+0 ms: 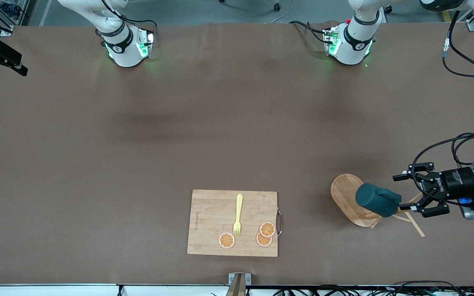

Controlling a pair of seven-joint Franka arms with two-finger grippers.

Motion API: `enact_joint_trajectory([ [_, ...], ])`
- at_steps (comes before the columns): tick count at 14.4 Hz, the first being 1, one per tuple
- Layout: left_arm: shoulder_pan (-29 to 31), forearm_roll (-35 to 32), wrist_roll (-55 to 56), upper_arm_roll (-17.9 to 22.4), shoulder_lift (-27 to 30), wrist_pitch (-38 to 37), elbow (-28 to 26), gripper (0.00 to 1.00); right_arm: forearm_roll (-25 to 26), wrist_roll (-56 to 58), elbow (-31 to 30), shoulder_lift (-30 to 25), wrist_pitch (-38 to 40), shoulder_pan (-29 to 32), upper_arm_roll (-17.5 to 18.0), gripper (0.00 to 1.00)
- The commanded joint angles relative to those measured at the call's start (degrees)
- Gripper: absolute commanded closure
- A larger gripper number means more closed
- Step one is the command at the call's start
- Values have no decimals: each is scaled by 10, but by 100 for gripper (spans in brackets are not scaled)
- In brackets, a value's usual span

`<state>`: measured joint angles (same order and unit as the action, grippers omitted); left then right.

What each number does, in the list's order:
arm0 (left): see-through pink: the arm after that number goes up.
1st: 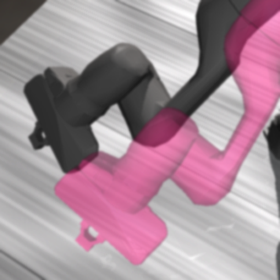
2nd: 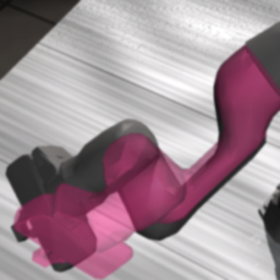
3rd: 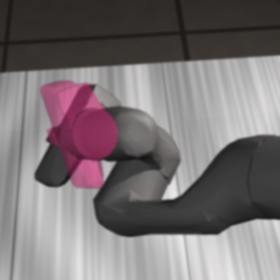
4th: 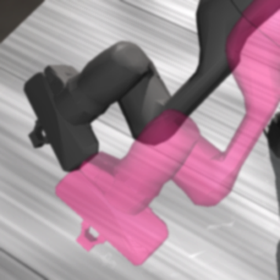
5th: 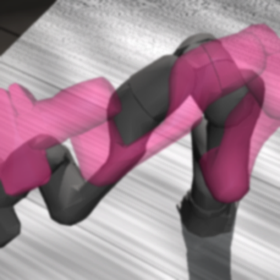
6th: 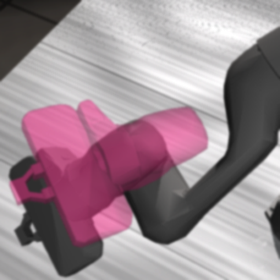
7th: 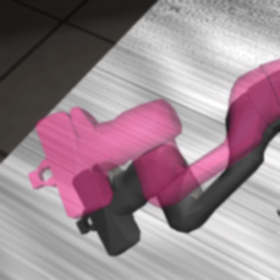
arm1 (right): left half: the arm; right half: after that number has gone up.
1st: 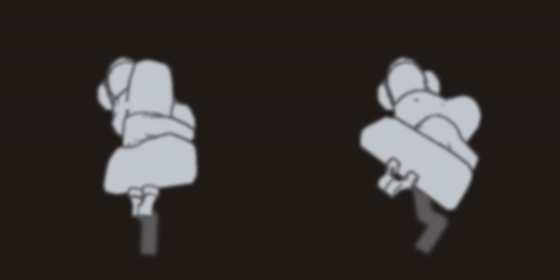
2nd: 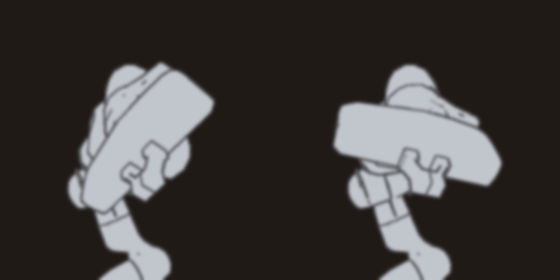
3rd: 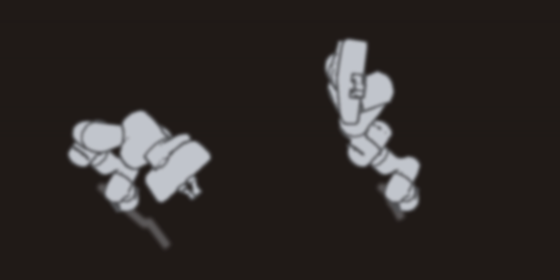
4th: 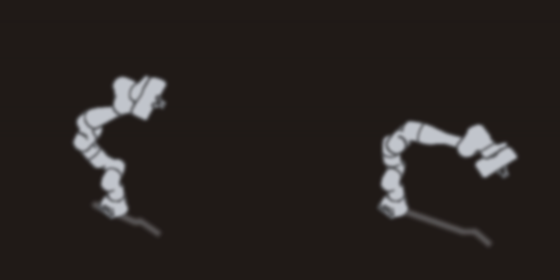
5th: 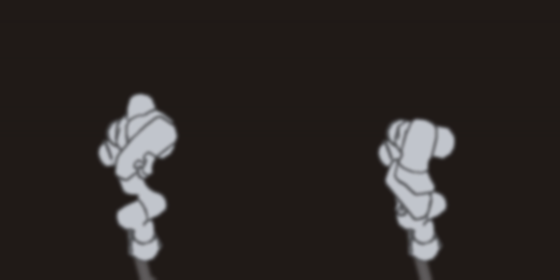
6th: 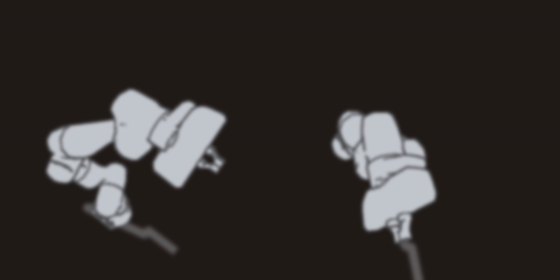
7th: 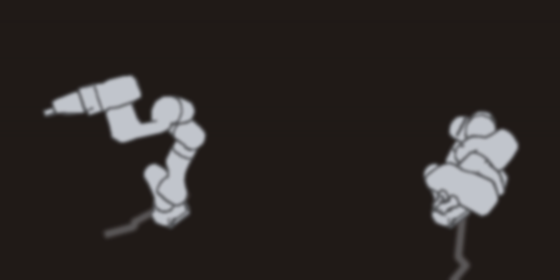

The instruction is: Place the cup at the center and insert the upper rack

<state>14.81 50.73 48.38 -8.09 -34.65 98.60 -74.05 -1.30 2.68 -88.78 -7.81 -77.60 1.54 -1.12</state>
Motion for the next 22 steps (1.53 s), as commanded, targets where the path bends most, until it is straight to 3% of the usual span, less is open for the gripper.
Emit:
enact_joint_trajectory([
  [1, -20, -50, -1, 2, 52, -9, -6, 0, -1, -3, -10, -12, -4, 0, 2, 0],
  [7, -54, -230, -7, -15, 149, -49, -8, 0, -1, -3, -10, -12, -4, 0, 2, 0],
  [9, -54, -332, -28, -50, 179, -73, -8, 0, -1, -3, -10, -12, -4, 0, 2, 0],
  [12, -46, -469, -158, -84, 229, -131, -8, 0, -1, -3, -10, -12, -4, 0, 2, 0],
  [19, -11, -486, -311, -75, 318, -230, -18, 0, -1, -3, -10, -12, -4, 0, 2, 0],
  [22, 9, -481, -363, -75, 351, -232, -62, 0, -1, -3, -10, -12, -5, 0, 2, 0],
])
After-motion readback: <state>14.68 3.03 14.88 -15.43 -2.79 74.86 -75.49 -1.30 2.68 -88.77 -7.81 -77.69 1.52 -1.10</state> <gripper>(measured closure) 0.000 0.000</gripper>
